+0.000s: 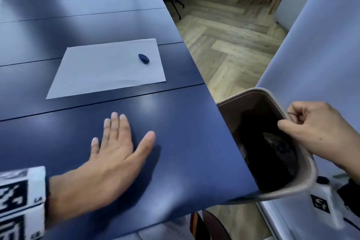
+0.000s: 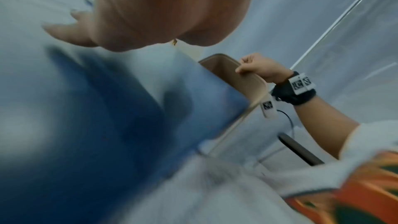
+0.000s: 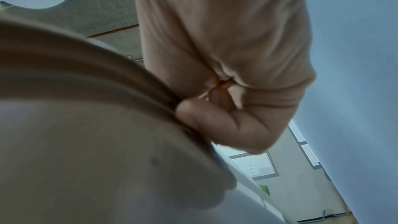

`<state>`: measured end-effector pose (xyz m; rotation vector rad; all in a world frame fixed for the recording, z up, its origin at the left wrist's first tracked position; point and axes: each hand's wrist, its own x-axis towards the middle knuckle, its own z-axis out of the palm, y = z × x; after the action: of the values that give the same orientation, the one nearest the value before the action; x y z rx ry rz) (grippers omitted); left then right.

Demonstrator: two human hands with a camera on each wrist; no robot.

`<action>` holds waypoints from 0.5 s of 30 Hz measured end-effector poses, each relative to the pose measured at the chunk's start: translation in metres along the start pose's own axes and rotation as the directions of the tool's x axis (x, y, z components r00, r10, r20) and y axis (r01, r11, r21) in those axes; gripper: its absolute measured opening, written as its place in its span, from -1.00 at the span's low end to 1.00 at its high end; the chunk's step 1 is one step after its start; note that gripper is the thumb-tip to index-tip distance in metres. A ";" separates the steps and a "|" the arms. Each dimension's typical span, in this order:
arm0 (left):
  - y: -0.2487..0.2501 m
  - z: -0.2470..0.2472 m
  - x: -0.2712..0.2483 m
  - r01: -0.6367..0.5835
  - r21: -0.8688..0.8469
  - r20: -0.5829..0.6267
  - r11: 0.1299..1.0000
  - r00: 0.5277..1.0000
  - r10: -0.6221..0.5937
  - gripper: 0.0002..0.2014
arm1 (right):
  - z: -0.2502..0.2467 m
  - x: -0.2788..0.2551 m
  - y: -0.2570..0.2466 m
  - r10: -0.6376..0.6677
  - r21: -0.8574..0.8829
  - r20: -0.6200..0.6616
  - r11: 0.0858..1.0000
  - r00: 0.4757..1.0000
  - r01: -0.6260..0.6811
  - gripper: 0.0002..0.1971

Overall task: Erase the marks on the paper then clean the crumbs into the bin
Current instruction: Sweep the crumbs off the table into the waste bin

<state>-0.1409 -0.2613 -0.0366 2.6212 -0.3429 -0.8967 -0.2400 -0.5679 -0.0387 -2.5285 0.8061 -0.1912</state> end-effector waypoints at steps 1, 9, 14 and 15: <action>-0.010 0.010 -0.011 0.036 0.090 0.041 0.995 0.998 -0.040 0.15 | 0.000 -0.001 0.000 -0.001 -0.002 -0.001 1.000 1.000 0.001 -0.62; 0.061 0.078 0.003 -0.218 0.184 0.017 0.959 0.976 0.219 0.01 | -0.003 -0.009 -0.003 0.011 0.016 0.008 1.000 1.000 -0.011 -0.69; 0.136 0.086 0.028 -0.487 -0.020 0.189 0.873 0.856 0.481 -0.10 | -0.002 -0.003 -0.012 0.014 0.025 -0.012 1.000 1.000 -0.013 -0.67; 0.138 0.080 0.032 -0.512 -0.126 0.187 0.850 0.829 0.527 -0.17 | -0.002 -0.002 -0.013 0.015 0.033 -0.007 0.999 1.000 -0.015 -0.67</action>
<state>-0.1822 -0.4174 -0.0576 2.1816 -1.0089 -0.9665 -0.2351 -0.5580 -0.0305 -2.4915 0.8177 -0.2079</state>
